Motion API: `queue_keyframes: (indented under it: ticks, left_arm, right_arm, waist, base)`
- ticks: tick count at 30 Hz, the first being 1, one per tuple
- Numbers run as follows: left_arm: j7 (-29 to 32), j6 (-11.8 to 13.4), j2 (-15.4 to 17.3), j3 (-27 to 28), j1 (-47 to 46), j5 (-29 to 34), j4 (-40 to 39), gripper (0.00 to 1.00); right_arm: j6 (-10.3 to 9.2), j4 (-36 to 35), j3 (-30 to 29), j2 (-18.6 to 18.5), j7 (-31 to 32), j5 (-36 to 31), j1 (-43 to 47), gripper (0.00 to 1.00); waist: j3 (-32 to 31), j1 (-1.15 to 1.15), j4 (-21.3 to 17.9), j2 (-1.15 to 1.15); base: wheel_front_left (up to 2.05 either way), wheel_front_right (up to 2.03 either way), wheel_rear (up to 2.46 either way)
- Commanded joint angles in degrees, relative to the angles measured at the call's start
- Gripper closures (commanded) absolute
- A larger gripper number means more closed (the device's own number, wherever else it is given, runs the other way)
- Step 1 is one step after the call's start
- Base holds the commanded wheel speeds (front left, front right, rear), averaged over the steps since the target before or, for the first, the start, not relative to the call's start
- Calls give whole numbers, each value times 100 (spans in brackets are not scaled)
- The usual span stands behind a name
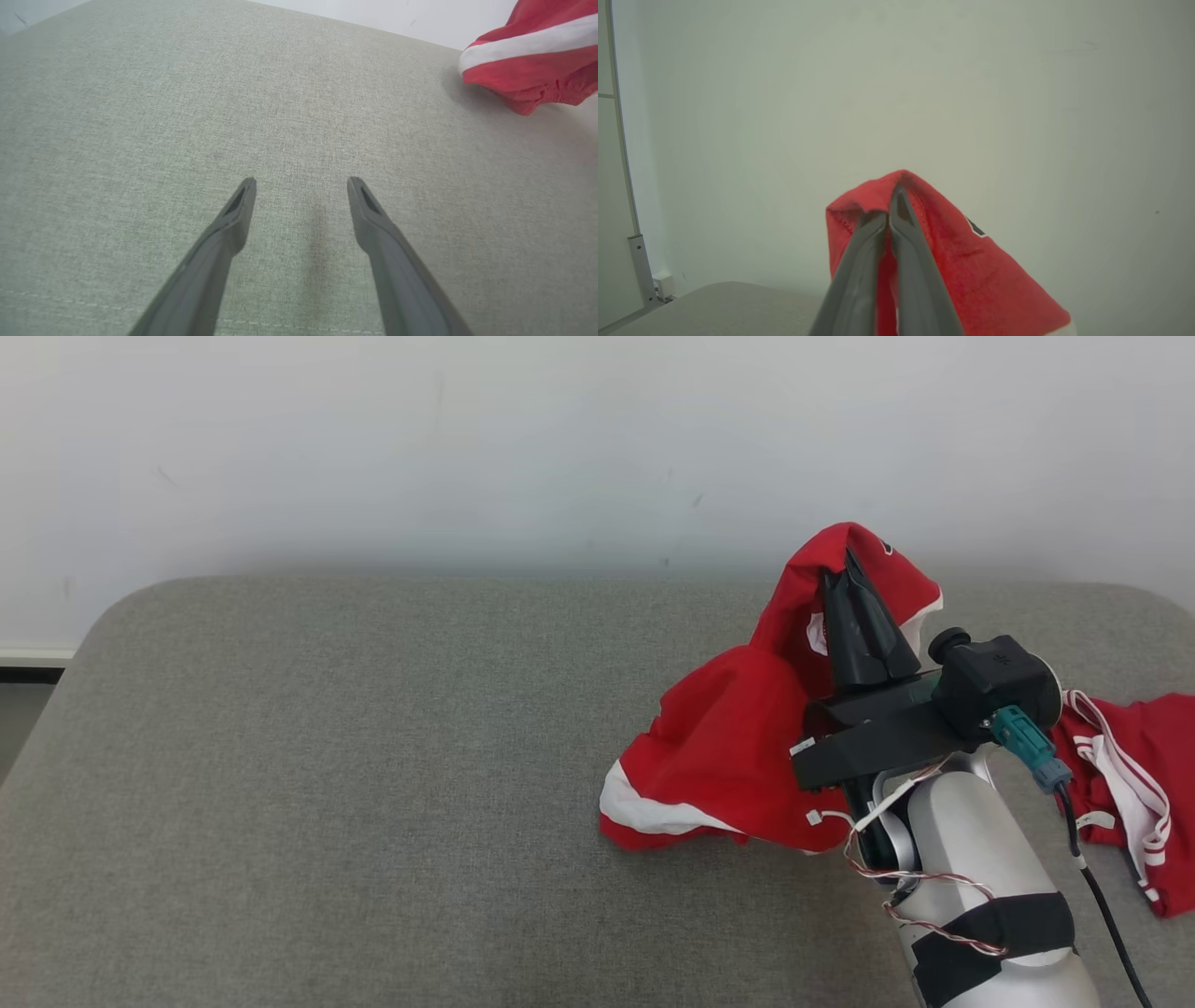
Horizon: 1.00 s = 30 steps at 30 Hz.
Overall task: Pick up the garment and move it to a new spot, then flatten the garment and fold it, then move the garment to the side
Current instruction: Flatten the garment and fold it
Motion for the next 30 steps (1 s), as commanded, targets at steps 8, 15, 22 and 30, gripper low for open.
queue_keyframes:
  ticks: [8,15,22,30]
  left_arm:
    - [-17,-4,-4,-92,-27,-56,39,0]
    - [-17,-4,-5,-48,12,8,77,0]
    - [-17,-5,-4,-123,-97,23,78,0]
    - [-17,-1,-4,-173,-170,-6,78,0]
  right_arm:
    - [-17,200,146,7,-24,20,38,100]
    - [-16,-37,618,13,-24,447,-246,100]
    - [-16,-539,933,13,-24,1025,-478,100]
    - [-16,-73,879,-76,-24,667,-284,100]
  waist:
    - [72,0,200,0]
    - [106,0,301,0]
    - [99,0,390,0]
    - [233,0,450,0]
  base:
    - [0,0,0]
    - [0,0,0]
    - [0,0,0]
    - [0,0,0]
